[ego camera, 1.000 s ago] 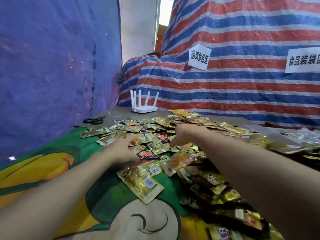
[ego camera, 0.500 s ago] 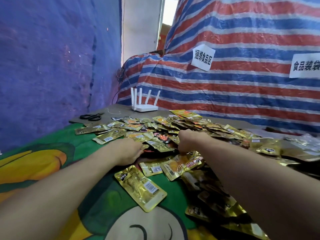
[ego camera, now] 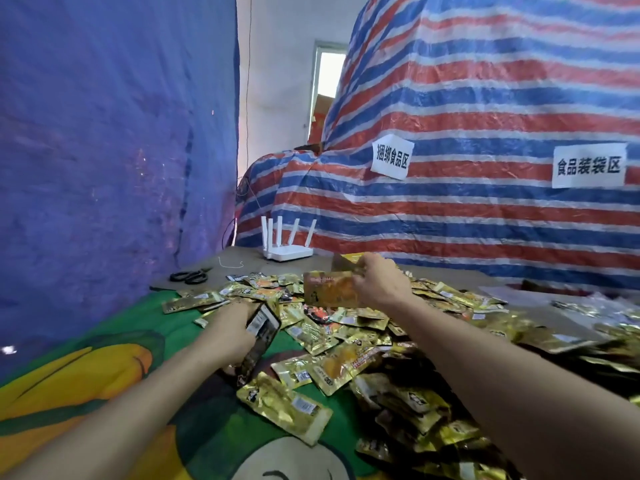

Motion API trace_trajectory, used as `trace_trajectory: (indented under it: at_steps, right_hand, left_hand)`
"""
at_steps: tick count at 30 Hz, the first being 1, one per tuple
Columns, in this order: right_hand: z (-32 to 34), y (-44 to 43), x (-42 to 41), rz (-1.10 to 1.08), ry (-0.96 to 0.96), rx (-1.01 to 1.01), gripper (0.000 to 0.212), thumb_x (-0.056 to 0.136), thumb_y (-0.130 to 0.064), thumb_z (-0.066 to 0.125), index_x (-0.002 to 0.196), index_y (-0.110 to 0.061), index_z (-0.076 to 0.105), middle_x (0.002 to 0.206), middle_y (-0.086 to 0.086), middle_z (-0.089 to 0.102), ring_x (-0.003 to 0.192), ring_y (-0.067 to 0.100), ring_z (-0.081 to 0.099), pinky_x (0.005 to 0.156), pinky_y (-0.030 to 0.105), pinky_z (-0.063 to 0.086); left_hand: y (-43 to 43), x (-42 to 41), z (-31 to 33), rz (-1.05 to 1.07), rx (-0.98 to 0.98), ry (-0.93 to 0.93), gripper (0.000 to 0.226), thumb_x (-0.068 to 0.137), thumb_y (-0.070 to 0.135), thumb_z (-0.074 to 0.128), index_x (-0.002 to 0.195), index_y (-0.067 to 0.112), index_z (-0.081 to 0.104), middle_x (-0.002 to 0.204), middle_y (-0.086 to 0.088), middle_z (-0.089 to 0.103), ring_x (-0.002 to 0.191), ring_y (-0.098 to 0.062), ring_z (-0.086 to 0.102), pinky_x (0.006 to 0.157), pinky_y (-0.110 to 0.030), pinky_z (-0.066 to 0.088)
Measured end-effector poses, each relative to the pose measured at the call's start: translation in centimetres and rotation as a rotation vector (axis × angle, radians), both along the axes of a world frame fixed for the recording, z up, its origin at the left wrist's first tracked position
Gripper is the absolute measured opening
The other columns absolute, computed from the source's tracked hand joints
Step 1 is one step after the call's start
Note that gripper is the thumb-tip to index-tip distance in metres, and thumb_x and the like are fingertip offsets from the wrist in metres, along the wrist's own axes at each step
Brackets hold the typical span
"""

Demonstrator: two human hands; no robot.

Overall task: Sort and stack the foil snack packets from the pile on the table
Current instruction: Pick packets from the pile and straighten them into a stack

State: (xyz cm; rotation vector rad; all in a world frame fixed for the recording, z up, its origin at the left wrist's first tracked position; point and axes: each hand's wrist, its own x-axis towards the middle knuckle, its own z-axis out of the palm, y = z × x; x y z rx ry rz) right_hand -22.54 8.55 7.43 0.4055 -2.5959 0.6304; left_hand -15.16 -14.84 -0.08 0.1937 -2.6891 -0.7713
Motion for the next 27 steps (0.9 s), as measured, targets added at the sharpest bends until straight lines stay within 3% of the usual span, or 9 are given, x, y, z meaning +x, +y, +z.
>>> trace_trajectory:
  at_steps: [3,5,9,12,14,17,21,24,27]
  right_hand:
    - [0.9,0.0,2.8,0.06,0.006,-0.115,0.009,0.101,-0.028,0.057,0.095,-0.021,0.058,0.08,-0.008,0.06,0.069,0.007,0.06,0.052,0.024,0.04]
    - [1.2,0.1,4.9,0.072,0.022,-0.199,0.013,0.101,-0.027,0.057,0.097,-0.015,0.06,0.086,-0.002,0.065,0.076,0.015,0.065,0.062,0.031,0.051]
    - [0.0,0.0,9.8,0.215,-0.162,-0.634,0.006,0.101,-0.015,0.056,0.097,-0.012,0.055,0.099,0.008,0.066,0.08,0.013,0.071,0.064,0.026,0.06]
    - [-2.6,-0.5,12.7,0.187,-0.251,-0.844,0.003,0.102,-0.014,0.054,0.103,-0.016,0.051,0.108,0.008,0.064,0.094,0.02,0.069,0.082,0.041,0.061]
    - [-4.7,-1.0,14.2,0.135,-0.247,-0.918,0.006,0.105,-0.015,0.049,0.103,-0.021,0.048,0.107,0.006,0.063,0.094,0.021,0.067,0.085,0.047,0.059]
    - [-7.6,-1.6,15.9,0.081,-0.247,-1.011,0.011,0.107,-0.015,0.042,0.11,-0.024,0.047,0.104,0.003,0.062,0.088,0.019,0.067,0.075,0.037,0.061]
    - [-9.3,-1.6,16.4,0.185,-0.296,-0.982,0.013,0.107,-0.022,0.046,0.116,-0.027,0.052,0.106,0.0,0.068,0.091,0.014,0.069,0.077,0.033,0.059]
    - [-9.5,-1.0,16.8,0.373,-0.347,-0.836,0.024,0.098,-0.013,0.063,0.113,-0.032,0.061,0.1,-0.013,0.071,0.093,-0.005,0.066,0.073,0.011,0.053]
    - [-9.8,-0.2,17.0,0.474,-0.506,-0.784,0.051,0.075,0.01,0.07,0.112,-0.024,0.067,0.098,-0.006,0.075,0.088,0.004,0.071,0.072,0.022,0.057]
  left_hand:
    - [-0.5,1.4,-0.8,0.128,0.272,0.05,0.038,0.088,0.001,0.061,0.126,0.006,0.063,0.124,-0.014,0.065,0.111,-0.032,0.06,0.09,-0.032,0.048]
    - [-0.4,2.6,-1.4,0.203,0.567,0.163,0.047,0.088,-0.007,0.058,0.133,0.007,0.057,0.125,-0.018,0.063,0.104,-0.032,0.059,0.083,-0.035,0.047]
    - [1.4,5.7,-0.8,0.152,1.206,0.271,0.073,0.084,-0.022,0.031,0.127,0.032,0.055,0.115,-0.016,0.056,0.077,-0.024,0.049,0.064,-0.031,0.039]
    - [3.3,7.6,-0.8,-0.01,1.458,0.239,0.066,0.077,-0.021,0.027,0.11,0.021,0.066,0.116,-0.019,0.059,0.079,-0.03,0.051,0.061,-0.032,0.044]
    - [4.5,8.3,-1.9,-0.068,1.496,0.192,0.052,0.078,-0.015,0.032,0.098,0.016,0.07,0.105,-0.019,0.063,0.085,-0.033,0.053,0.063,-0.036,0.047]
    - [6.1,8.5,-3.6,-0.026,1.465,0.222,0.038,0.093,-0.005,0.038,0.085,0.012,0.071,0.091,-0.021,0.065,0.082,-0.032,0.057,0.065,-0.037,0.047]
    - [7.3,8.2,-4.4,-0.043,1.397,0.25,0.009,0.089,0.005,0.067,0.093,0.012,0.071,0.083,-0.013,0.075,0.063,-0.022,0.069,0.044,-0.026,0.047]
    - [7.0,8.0,-5.2,-0.018,1.323,0.296,0.034,0.08,-0.006,0.075,0.099,0.019,0.063,0.098,-0.011,0.072,0.069,-0.023,0.068,0.044,-0.027,0.048]
    - [6.7,8.2,-5.3,-0.032,1.34,0.35,0.052,0.076,-0.013,0.075,0.113,0.019,0.058,0.103,-0.012,0.073,0.082,-0.025,0.07,0.054,-0.03,0.055]
